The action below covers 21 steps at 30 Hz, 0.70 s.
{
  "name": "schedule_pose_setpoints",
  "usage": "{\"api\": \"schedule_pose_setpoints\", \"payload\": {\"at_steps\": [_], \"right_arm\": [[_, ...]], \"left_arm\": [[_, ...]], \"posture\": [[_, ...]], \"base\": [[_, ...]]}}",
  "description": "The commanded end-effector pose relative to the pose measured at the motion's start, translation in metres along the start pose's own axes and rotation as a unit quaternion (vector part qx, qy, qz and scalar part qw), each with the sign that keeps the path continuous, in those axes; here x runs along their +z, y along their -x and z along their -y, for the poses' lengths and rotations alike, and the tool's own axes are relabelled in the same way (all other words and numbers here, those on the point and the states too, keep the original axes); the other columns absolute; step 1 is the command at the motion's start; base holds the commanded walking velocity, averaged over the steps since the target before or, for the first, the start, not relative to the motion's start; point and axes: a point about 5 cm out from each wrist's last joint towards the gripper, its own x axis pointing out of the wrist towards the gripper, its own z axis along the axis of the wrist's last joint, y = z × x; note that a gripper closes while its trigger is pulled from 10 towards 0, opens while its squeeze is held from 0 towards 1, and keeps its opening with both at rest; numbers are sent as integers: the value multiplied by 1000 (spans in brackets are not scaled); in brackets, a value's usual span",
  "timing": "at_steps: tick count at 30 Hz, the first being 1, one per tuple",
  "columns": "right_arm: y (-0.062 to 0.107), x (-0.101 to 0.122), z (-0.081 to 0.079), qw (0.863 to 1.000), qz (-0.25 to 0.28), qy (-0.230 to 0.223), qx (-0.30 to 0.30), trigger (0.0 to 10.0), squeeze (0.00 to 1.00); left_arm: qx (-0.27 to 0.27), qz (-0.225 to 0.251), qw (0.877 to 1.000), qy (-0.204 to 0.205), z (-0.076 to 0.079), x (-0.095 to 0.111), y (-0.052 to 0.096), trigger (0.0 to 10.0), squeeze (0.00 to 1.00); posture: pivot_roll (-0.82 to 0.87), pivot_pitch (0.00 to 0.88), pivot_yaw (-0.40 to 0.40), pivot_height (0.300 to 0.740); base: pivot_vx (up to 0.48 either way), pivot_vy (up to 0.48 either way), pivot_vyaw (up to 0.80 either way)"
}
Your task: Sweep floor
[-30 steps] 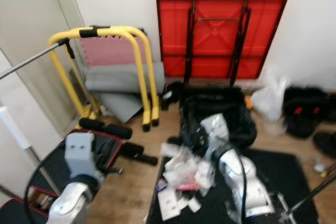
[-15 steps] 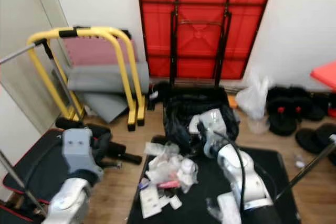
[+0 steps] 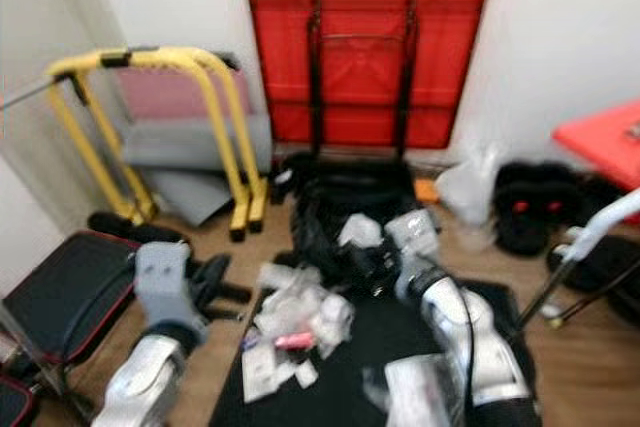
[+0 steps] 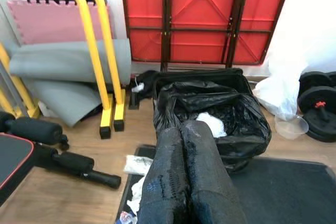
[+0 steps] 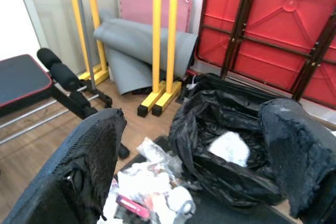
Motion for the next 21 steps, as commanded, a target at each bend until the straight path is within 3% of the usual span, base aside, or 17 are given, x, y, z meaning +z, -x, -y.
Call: {"api": "schedule_pose_setpoints", "payload": {"at_steps": [1,11,21], "right_arm": [[3,-1,2,1000,-4,12,7,10000,0],[3,0,2,1000,-1,11,1,10000,0],[3,-1,4,1000,-2,11,-6,10000,0]], "left_arm": [[-6,-5,1000,7,3,-2,1,10000,0],[-4,-5,1000,7,2,-2,1,10000,0],[-4,-5,1000,9,3,-2,0,10000,0]], "posture": [[-25,0,-4,740],[-25,0,-4,740],[-31,0,-6,740]], "base": [[0,-307,781],[0,-308,739],[0,-298,0]]}}
